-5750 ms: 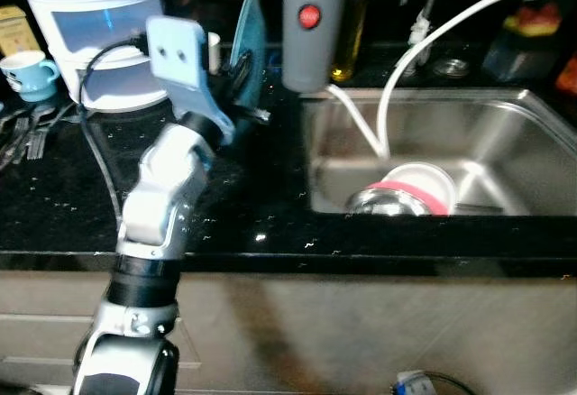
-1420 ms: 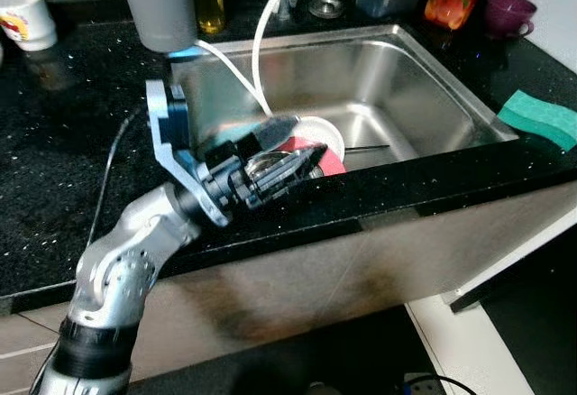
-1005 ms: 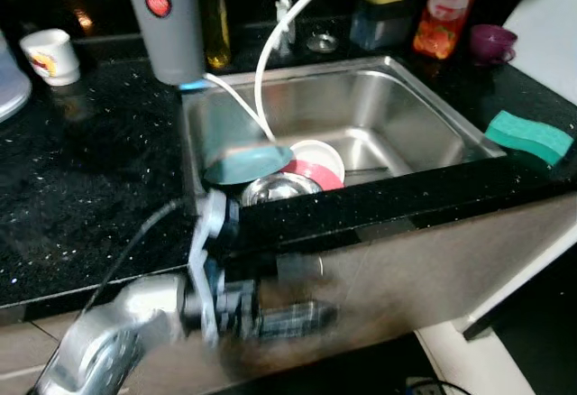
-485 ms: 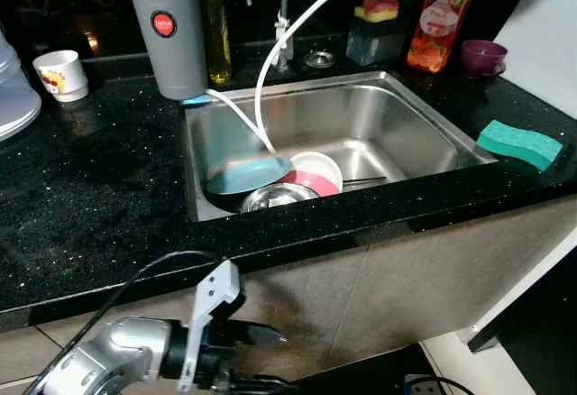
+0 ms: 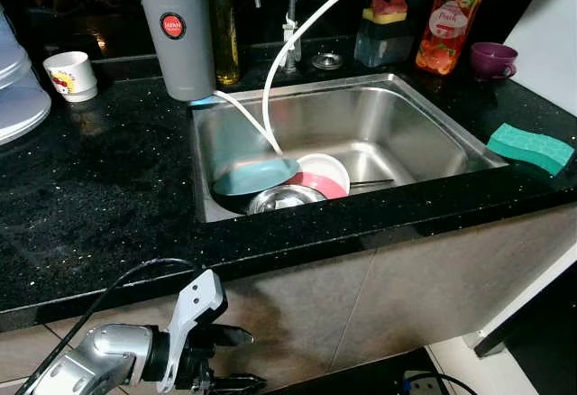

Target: Kitchen organization

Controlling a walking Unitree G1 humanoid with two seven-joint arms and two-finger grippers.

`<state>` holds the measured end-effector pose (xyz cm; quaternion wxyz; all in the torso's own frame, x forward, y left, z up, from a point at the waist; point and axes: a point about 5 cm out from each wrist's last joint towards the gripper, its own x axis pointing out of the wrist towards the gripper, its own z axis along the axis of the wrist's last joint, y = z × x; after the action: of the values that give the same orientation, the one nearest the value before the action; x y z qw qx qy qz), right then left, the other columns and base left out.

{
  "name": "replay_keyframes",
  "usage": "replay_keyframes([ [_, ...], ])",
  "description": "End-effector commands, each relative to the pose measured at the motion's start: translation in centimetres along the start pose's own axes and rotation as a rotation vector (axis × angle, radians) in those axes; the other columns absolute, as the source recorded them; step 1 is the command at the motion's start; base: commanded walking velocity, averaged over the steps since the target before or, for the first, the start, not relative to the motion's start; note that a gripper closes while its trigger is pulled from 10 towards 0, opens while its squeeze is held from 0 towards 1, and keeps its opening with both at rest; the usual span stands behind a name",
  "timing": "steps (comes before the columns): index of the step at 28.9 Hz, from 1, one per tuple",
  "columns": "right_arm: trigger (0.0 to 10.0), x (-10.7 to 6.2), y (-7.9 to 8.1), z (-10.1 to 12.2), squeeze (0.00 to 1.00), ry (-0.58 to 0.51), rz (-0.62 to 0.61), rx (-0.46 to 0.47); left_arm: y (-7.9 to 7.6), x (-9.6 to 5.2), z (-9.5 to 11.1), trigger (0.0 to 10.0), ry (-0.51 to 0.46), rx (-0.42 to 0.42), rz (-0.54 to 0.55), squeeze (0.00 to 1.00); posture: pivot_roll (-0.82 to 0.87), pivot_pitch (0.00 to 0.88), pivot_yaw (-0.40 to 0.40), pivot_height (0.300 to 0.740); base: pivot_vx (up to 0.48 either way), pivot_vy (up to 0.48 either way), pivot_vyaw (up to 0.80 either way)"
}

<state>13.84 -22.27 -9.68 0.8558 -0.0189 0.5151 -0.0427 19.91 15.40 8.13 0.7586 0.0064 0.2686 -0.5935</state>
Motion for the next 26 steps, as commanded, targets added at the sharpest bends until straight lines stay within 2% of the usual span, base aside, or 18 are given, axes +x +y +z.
replay_keyframes([
  [1, 10.0, 0.0, 0.0, -0.3, 0.0, 0.015, -0.004, 0.007, 0.2, 0.0, -0.9, 10.0, 0.02, -0.025, 0.013, 0.0, 0.01, 0.004, 0.029, 0.74, -0.39, 0.0, 0.0],
  [5, 10.0, 0.0, -0.1, -0.4, 0.0, 0.018, -0.006, 0.001, 0.8, -0.5, -1.4, 10.0, 0.026, -0.04, 0.044, 0.0, 0.01, 0.005, 0.032, 0.74, -0.4, 0.0, 0.0],
  [12, 10.0, 0.0, -0.1, -0.4, 0.0, 0.021, -0.007, -0.01, 3.0, -1.4, -3.3, 10.0, 0.008, -0.144, 0.136, 0.0, 0.0, 0.007, 0.036, 0.74, -0.433, 0.0, 0.0],
  [17, 10.0, 0.0, 0.0, -0.5, 0.0, 0.024, -0.006, -0.019, 3.5, -1.7, -4.0, 10.0, 0.003, -0.174, 0.163, 0.0, 0.0, 0.002, 0.036, 0.74, -0.437, 0.0, 0.0],
  [20, 10.0, -0.1, -0.1, -0.6, 0.0, 0.038, -0.014, -0.055, 5.2, -2.6, -5.7, 10.0, -0.014, -0.268, 0.268, 0.0, 0.0, 0.0, 0.029, 0.74, -0.436, 0.0, 0.0],
  [24, 10.0, -0.1, -0.2, -0.6, 0.0, 0.046, -0.018, -0.076, 6.0, -2.7, -6.7, 10.0, -0.026, -0.32, 0.324, 0.0, 0.0, 0.0, 0.027, 0.74, -0.437, 0.0, 0.0],
  [26, 10.0, -0.1, -0.3, -0.7, 0.0, 0.052, -0.028, -0.099, 6.6, -2.5, -7.5, 10.0, -0.046, -0.372, 0.372, 0.0, 0.0, 0.0, 0.026, 0.74, -0.439, 0.0, 0.0],
])
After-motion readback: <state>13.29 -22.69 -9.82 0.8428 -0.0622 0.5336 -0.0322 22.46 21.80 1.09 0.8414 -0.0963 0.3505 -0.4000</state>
